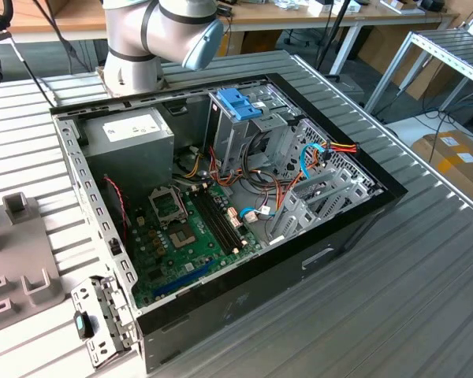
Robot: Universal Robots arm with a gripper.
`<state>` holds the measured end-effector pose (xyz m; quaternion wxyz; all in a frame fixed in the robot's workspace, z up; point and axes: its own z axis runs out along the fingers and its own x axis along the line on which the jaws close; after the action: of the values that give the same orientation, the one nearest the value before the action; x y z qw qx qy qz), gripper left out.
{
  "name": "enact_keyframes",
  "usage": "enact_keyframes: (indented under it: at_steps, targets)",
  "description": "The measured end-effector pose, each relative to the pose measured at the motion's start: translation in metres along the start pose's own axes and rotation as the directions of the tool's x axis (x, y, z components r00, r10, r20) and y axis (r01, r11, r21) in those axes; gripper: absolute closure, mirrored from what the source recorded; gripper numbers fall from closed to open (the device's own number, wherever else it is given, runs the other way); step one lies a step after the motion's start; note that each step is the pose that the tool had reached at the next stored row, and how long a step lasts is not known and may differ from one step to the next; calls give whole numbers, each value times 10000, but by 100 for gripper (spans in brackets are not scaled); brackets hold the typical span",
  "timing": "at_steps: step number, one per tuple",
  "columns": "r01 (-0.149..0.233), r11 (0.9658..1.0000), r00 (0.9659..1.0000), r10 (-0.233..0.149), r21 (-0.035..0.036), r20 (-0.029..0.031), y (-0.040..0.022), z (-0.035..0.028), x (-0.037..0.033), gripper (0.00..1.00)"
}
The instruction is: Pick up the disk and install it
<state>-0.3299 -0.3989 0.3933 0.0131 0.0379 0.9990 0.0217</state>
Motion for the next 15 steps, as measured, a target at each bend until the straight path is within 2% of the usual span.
enact_keyframes:
  at_steps: [15]
  targets:
    - [0, 10000, 10000, 0, 0, 0, -4, -2, 53, 89]
